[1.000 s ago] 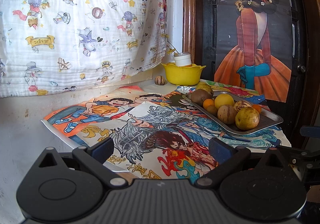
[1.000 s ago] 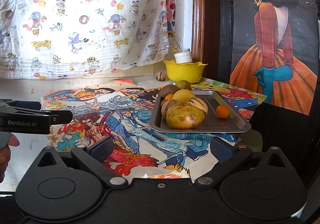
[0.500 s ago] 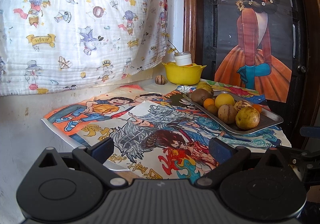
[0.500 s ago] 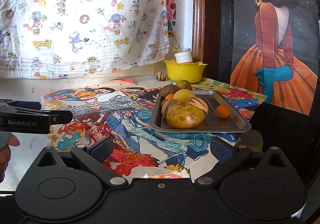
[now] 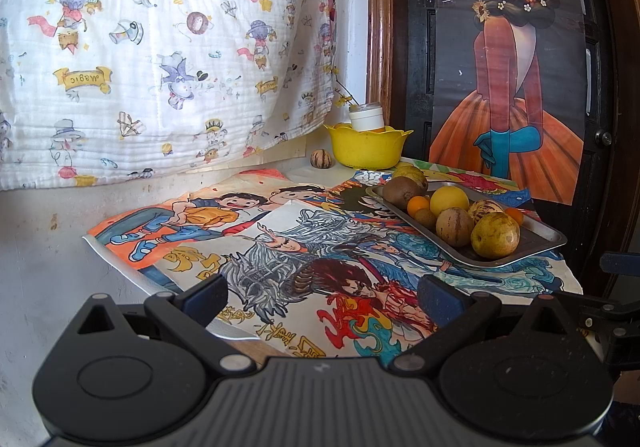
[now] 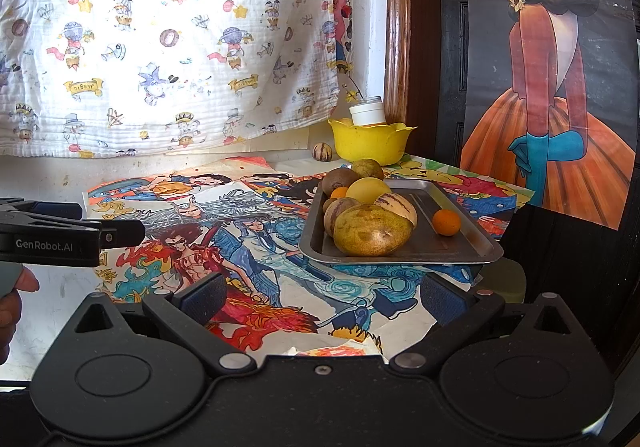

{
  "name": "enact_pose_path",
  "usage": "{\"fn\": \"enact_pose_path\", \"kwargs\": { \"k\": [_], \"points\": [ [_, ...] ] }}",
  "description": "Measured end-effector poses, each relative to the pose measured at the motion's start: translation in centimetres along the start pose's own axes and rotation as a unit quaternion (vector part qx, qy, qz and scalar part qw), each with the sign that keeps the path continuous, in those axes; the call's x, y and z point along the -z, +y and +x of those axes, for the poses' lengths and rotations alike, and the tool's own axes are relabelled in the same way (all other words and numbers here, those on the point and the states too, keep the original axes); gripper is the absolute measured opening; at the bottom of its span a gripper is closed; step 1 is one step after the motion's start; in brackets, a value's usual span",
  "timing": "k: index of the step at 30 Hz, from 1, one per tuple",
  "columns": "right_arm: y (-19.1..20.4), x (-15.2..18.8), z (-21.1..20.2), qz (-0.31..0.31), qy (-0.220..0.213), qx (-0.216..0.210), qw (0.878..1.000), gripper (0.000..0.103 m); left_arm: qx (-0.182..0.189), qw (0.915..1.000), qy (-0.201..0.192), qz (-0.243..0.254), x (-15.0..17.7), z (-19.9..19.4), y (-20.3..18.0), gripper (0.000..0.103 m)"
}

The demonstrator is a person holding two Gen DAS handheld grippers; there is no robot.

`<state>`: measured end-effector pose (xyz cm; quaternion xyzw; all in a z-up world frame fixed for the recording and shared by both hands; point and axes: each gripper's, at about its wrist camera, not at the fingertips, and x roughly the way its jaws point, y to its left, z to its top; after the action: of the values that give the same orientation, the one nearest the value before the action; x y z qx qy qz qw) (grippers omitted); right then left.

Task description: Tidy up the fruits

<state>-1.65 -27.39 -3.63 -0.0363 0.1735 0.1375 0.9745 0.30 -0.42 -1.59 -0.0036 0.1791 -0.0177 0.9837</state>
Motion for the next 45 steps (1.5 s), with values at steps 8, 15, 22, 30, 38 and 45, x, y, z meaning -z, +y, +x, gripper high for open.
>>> {"fn": "enact_pose_path", "kwargs": {
  "k": [8,15,22,30,38,45],
  "points": [
    [0.01,0.01,0.0,0.0,0.001,0.0,1.0,0.102,0.0,1.0,0.0,0.0,0.01,-0.02,0.03,0.103],
    [-0.02,0.01,-0.01,0.0,0.0,0.0,1.0,0.102,0.0,1.0,0.0,0.0,0.01,-0.03,0.0,0.103],
    [-0.01,0.02,-0.01,0.0,0.0,0.0,1.0,0.102,0.0,1.0,0.0,0.0,0.02,-0.04,0.03,0.103],
    [0.01,0.01,-0.01,0.0,0.0,0.0,1.0,0.102,0.001,1.0,0.0,-0.002,-0.01,-0.02,0.07,0.103],
    [0.02,0.0,0.0,0.0,0.001,0.0,1.0,0.102,-0.004,1.0,0.003,0.006,0.06,-0.19,-0.12,0.103],
    [0.02,-0.01,0.01,0.0,0.001,0.0,1.0,0.102,-0.002,1.0,-0.002,0.005,0.04,-0.35,-0.26,0.103]
  ]
}}
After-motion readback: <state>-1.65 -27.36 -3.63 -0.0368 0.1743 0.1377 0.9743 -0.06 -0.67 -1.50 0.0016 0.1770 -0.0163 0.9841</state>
